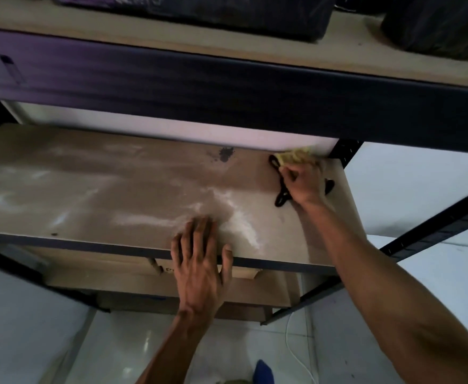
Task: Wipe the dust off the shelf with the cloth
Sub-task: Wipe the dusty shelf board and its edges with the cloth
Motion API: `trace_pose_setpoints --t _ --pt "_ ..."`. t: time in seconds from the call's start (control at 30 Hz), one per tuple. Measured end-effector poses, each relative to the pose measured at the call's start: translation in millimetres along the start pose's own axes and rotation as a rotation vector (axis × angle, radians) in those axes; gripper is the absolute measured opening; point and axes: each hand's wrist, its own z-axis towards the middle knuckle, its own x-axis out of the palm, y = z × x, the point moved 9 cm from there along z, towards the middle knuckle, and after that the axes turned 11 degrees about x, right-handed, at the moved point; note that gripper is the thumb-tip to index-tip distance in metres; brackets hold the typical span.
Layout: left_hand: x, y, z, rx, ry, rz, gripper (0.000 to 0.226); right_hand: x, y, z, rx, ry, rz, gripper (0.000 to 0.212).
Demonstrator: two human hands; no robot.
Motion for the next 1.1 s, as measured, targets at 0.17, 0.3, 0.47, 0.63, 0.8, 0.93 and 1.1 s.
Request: trace_pose_setpoints --t 0.17,0.3,0.47,0.63,0.8,0.93,1.1 --pt "-1.7 -1.0 -0.5 0.004 -0.012 0.007 0.062 24.3 70.8 -87.4 -0.437 0.421 0.117 0.028" --pt "-2.1 -1.6 -0.5 0.015 -0.004 0.001 0.061 9.6 66.9 -70.2 -0.454 0.444 0.167 0.029" --pt "-1.1 -0.4 -0.4 0.001 -0.005 -0.007 0.061 -3.4 7.7 -7.8 -0.02 0.107 -0.006 0.04" --pt "-1.7 -1.4 -0.2 0.001 -0.013 -0.01 0.062 20.3 59.6 -71.9 -0.216 0.327 0.161 0.033" --pt "-3.7 -1.2 -1.1 0.026 -0.032 -0.008 0.062 9.0 89.9 -109.8 -0.445 0.411 0.274 0.029" --pt "-2.2 -0.1 -1.1 0.015 -0.032 -0.007 0.061 -38.6 21.1 -48.1 -0.238 0.061 0.17 0.026" --pt "-2.1 -1.0 -0.6 0.02 -0.039 -0.01 0.06 -20.4 -13.6 -61.3 0.056 0.041 -0.101 0.03"
